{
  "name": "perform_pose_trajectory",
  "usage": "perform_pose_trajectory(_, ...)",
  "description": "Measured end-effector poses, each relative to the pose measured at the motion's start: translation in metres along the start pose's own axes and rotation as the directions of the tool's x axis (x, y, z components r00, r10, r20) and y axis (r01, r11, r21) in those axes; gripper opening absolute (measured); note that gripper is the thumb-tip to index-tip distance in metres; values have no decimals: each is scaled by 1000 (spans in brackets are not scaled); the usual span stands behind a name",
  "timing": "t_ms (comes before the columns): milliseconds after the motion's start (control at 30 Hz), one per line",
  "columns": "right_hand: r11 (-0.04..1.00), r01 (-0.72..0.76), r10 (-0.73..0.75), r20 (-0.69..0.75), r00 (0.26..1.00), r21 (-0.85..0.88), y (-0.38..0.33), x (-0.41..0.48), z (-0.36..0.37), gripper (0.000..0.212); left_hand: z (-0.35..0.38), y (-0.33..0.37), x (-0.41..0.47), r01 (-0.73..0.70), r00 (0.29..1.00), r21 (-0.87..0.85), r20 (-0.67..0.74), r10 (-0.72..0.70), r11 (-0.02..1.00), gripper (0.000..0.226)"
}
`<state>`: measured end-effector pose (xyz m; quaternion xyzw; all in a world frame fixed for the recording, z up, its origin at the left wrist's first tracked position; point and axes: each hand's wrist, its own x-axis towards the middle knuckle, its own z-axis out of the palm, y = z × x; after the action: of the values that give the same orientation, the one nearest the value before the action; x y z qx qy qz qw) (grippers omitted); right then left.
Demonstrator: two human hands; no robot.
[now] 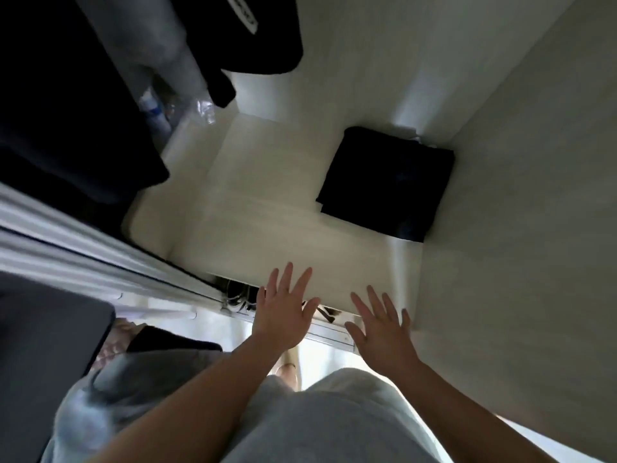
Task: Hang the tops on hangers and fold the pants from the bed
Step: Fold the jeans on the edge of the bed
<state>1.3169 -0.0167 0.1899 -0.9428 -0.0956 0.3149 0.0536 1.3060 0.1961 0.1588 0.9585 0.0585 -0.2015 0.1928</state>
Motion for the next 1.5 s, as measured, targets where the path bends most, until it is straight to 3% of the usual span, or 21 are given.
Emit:
perform_pose_trajectory(133,994,106,-106,-9,994,-37,3,-33,3,61,-1,3,-52,53,997,-10,-59,-53,999,66)
perform_pose_trajectory(300,965,220,-209,-84,974,146,11,-80,-10,59,4,28,-131,105,983,-72,-141,-114,992,66)
perform_pose_trajectory(467,850,436,-400,-178,899,294,-8,-122,-2,56,27,37,-210,216,953,-263,-155,-262,940,62)
perform_pose_trajectory(600,751,540,-540,-118,833,379,-31,-160,14,53,52,34,-279,341,901,-374,-133,-414,863,59)
perform_pose_trajectory(767,650,625,-709,50,703,433,-63,-197,37,51,77,14,-348,478,776,-499,-146,-614,723,58)
perform_pose_trajectory(933,574,697,-813,197,548,429,-102,-226,58,52,104,-5,-404,551,600,-692,-61,-798,467,52)
perform_pose_trajectory(1033,531,728,-847,238,476,435,-127,-244,72,51,121,-15,-441,504,474,-818,-7,-881,277,46)
perform_pose_trajectory(1167,496,757,-868,271,416,427,-158,-271,96,52,139,-31,-499,343,249,-938,49,-967,41,42)
perform_pose_trajectory(1300,461,799,-887,233,399,387,-184,-297,117,57,143,-50,-546,178,77,-983,66,-995,-52,29)
perform_pose_trajectory(1400,446,800,-888,91,450,401,-206,-314,127,64,135,-63,-567,93,68,-996,20,-997,-14,26)
perform_pose_trajectory(1500,468,795,-844,-73,532,386,-222,-325,128,67,124,-72,-574,60,180,-998,-11,-984,22,28)
